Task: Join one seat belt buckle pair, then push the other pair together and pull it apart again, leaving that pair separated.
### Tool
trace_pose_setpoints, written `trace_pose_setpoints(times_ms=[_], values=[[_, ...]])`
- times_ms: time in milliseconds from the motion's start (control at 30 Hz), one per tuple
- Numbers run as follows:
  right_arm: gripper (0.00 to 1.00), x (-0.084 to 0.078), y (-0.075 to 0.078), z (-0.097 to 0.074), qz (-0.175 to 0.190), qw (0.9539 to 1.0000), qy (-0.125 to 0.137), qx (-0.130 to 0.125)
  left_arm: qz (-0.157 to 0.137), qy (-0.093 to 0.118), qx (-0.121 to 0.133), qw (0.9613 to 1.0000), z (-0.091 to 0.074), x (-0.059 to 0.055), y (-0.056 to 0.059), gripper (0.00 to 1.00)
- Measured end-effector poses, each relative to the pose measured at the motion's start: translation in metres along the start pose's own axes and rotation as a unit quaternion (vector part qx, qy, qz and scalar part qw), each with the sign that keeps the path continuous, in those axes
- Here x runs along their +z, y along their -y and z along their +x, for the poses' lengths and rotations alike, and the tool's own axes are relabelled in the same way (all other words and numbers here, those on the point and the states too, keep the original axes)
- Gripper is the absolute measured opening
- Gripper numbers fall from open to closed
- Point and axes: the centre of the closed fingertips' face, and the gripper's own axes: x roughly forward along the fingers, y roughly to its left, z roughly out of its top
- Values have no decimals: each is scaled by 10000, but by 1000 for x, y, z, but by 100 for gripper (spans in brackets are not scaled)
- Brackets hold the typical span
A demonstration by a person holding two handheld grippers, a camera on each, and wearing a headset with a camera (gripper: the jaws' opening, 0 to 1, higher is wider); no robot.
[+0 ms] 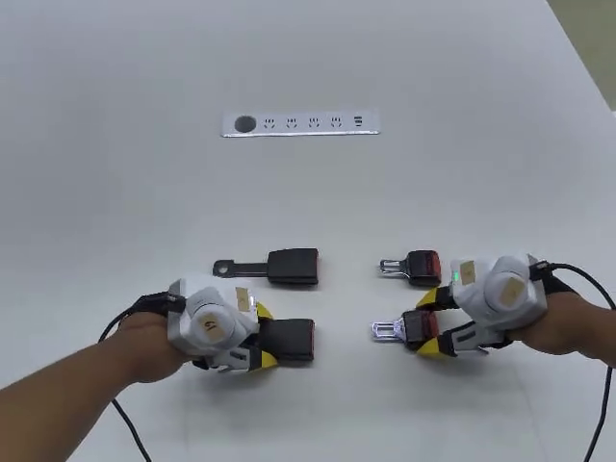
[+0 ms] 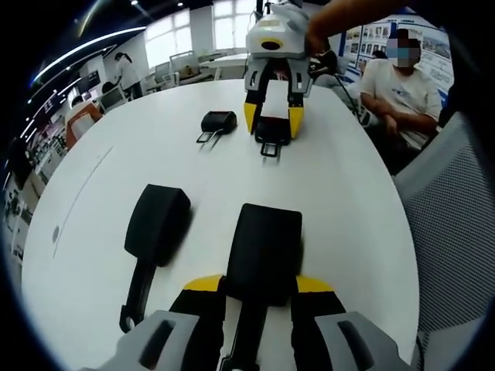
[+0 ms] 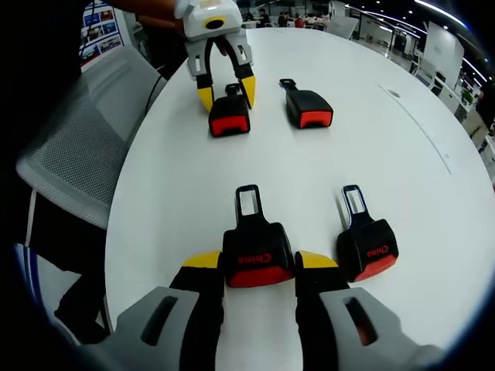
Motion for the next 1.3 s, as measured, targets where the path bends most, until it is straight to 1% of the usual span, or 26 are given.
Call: trace_pose_setpoints(times_ms=[100, 200, 333, 433, 733, 900, 1100, 1233, 1300], values=[[34, -1, 1, 1, -12, 10000, -93, -11, -22, -67, 5, 10000, 0, 1, 1, 34], [34, -1, -1, -1, 47, 9999, -129, -45, -72, -110, 17, 9999, -1, 0, 0, 34], [34, -1, -2, 0, 100, 9998, -170, -89, -122, -169, 29, 9998, 0, 2, 2, 34], [34, 0, -4, 1, 154, 9996, -206, -124, -181, -211, 39, 9996, 0, 0, 1, 34], [34, 0, -6, 2, 225, 9994, -245, -136, -214, -278, 42, 9994, 0, 0, 1, 34], [34, 1, -7, 2, 225, 9991, -325, -128, -205, -326, 39, 9992, -1, 2, 2, 34], [34, 1, -10, 0, 294, 9990, -287, -151, -221, -340, 37, 9992, -2, 2, 2, 34], [34, 0, -9, 1, 371, 9990, -216, -148, -210, -364, 36, 9991, -2, 2, 2, 34], [34, -1, -10, 3, 357, 9990, -229, -139, -198, -374, 27, 9991, -2, 2, 2, 34]])
